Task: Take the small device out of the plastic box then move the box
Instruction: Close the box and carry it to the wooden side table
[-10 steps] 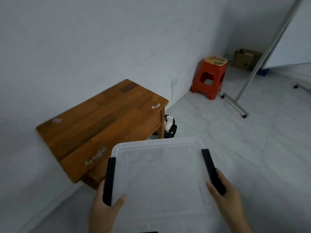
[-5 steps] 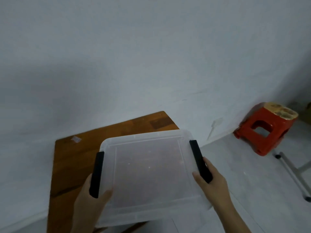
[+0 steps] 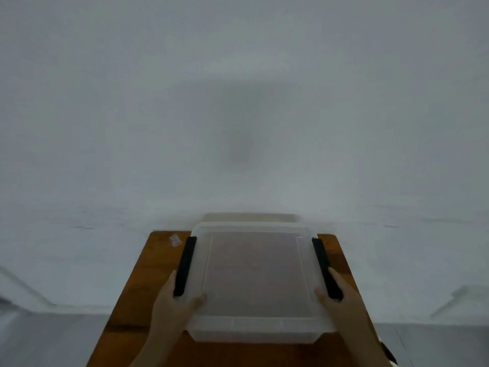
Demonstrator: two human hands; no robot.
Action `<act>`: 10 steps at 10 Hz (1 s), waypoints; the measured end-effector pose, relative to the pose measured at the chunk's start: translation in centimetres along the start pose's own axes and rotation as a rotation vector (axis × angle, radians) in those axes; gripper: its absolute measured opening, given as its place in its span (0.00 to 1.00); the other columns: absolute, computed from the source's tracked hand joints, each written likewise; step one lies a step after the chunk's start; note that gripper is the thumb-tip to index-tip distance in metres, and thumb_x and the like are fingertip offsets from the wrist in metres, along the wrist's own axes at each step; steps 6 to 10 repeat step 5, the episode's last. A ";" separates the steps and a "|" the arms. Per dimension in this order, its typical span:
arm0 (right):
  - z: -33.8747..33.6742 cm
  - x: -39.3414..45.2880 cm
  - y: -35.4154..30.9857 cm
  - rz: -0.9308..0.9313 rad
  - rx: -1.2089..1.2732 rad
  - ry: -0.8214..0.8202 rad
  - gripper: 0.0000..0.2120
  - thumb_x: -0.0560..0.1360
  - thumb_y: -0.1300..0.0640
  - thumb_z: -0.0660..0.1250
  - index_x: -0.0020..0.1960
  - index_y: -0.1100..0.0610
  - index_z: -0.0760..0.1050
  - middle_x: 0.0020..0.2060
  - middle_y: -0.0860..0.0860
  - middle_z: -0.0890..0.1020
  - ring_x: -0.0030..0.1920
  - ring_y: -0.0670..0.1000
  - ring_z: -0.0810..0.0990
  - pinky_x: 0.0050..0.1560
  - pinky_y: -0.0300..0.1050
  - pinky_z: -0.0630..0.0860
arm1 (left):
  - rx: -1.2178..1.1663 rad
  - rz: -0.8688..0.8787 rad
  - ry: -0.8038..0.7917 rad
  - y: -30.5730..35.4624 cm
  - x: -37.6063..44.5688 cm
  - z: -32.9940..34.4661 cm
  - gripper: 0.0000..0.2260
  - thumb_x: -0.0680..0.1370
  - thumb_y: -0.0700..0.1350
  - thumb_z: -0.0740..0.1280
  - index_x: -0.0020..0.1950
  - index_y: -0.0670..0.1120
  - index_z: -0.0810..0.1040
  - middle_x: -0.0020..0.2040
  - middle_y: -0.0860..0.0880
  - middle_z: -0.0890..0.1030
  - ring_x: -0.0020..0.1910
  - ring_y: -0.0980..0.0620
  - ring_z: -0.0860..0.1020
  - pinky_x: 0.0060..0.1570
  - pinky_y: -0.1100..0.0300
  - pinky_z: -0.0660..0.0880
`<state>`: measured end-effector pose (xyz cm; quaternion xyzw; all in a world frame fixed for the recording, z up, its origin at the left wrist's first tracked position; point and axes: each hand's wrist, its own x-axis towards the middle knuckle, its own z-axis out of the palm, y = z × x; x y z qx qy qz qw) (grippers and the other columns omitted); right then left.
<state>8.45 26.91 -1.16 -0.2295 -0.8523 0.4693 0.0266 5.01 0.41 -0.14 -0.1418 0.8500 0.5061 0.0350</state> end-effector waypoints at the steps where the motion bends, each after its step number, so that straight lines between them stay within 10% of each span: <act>1: 0.0 3.6 -0.7 -0.030 -0.020 -0.003 0.26 0.73 0.60 0.65 0.69 0.61 0.62 0.67 0.60 0.71 0.65 0.60 0.70 0.64 0.52 0.68 | 0.040 -0.032 0.040 1.0 2.4 1.5 0.35 0.66 0.41 0.73 0.69 0.38 0.61 0.64 0.39 0.71 0.64 0.41 0.68 0.61 0.49 0.67; 2: 0.4 6.0 -1.6 -0.053 -0.034 -0.004 0.24 0.74 0.59 0.62 0.69 0.61 0.62 0.67 0.60 0.70 0.65 0.60 0.69 0.65 0.52 0.67 | 0.006 0.018 0.057 2.0 4.5 1.9 0.29 0.66 0.40 0.73 0.63 0.39 0.67 0.49 0.48 0.72 0.53 0.46 0.72 0.50 0.54 0.71; 10: 1.4 6.9 -2.5 -0.044 -0.022 0.040 0.23 0.74 0.61 0.63 0.67 0.61 0.64 0.65 0.60 0.72 0.65 0.59 0.70 0.66 0.52 0.67 | -0.020 0.075 0.100 1.9 7.1 2.0 0.21 0.70 0.41 0.69 0.61 0.39 0.70 0.43 0.49 0.74 0.44 0.50 0.73 0.39 0.62 0.70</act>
